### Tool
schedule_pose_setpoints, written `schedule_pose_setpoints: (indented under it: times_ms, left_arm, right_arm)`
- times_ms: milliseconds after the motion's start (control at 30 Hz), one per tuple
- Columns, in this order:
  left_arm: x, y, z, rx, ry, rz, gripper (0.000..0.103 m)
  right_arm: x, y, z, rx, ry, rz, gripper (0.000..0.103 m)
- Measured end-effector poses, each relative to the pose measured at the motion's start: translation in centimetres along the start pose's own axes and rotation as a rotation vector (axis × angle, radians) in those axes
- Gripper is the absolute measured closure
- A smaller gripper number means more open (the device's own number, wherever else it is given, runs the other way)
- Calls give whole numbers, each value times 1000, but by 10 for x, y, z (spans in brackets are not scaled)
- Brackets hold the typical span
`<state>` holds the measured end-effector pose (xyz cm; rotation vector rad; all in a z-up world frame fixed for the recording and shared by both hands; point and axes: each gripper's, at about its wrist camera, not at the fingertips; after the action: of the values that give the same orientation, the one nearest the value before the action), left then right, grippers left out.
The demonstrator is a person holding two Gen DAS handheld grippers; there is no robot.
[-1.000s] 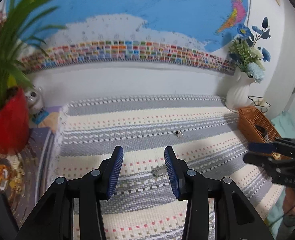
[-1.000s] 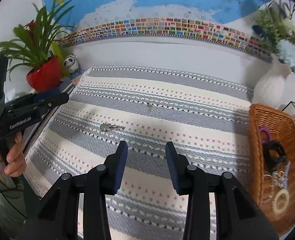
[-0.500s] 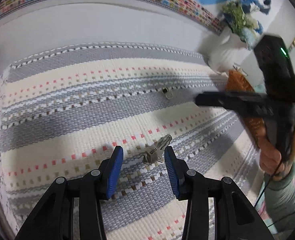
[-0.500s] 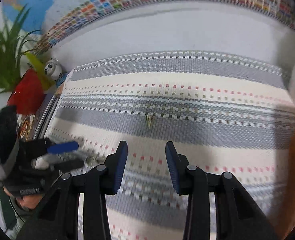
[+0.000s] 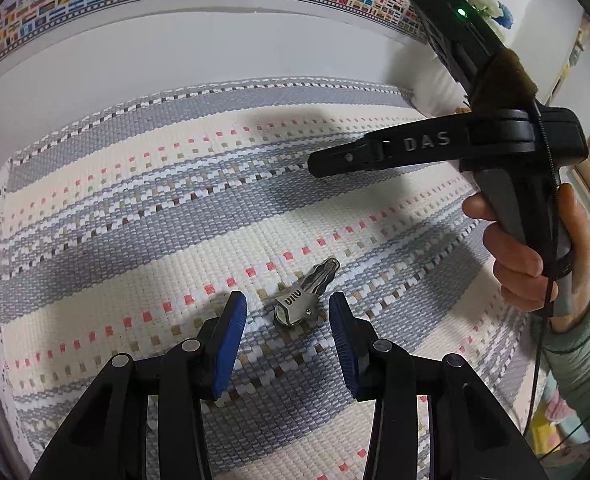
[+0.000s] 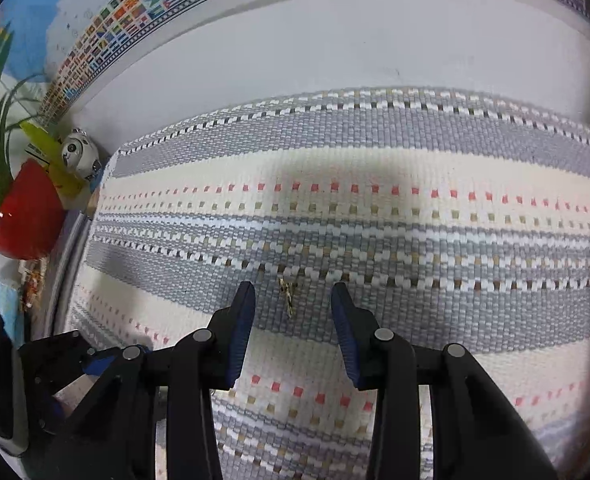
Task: Organize jewelry
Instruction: 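Move both open tools back over the silver keys and gold earring on the mat, then grasp the silver keys with the left tool while the right tool grasps the small gold earring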
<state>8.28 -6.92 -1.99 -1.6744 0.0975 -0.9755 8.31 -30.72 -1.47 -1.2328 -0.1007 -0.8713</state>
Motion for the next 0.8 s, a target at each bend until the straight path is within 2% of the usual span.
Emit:
schedule_pose_setpoints:
  times_ms: [367,467,533,567,600,667,700,800]
  left_arm:
    - [-2,5,-24,78,71,-36,58]
    - [-2,6,-27,100,88,-43,58]
    - [-2,8,-30,106,95,-46,58]
    - [-1,8,-31,107,96,-47,59]
    - [-2,7,-30,108,96,-48,61]
    - [-3,3,-32,116,93,-54,72]
    - [-5,0,-30,113,90,-57,81]
    - [-6,-1,-26,109,77,-57,81]
  right_arm:
    - [-6,14,24,-97,-102,-35,61]
    - [-7,18,30,-126,-125,-42,66]
    - [-7,22,34,-126,-129,-44,79]
    - [-6,23,34,-127,-131,-44,80]
    - [-6,24,35,-129,-133,-44,83]
    - [-8,20,33,-133,-136,-45,87]
    - [-8,19,31,-127,-135,-44,92]
    - [-8,17,28,-97,-117,-40,95]
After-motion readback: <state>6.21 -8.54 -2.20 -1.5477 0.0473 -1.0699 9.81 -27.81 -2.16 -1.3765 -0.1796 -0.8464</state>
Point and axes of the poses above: each gripper's, at about its wrist camera, not at the fingertips, and y roughly the way its jaws point, z to its left, x to its top, and after that the axes turned 12 degrees about x, right-handed
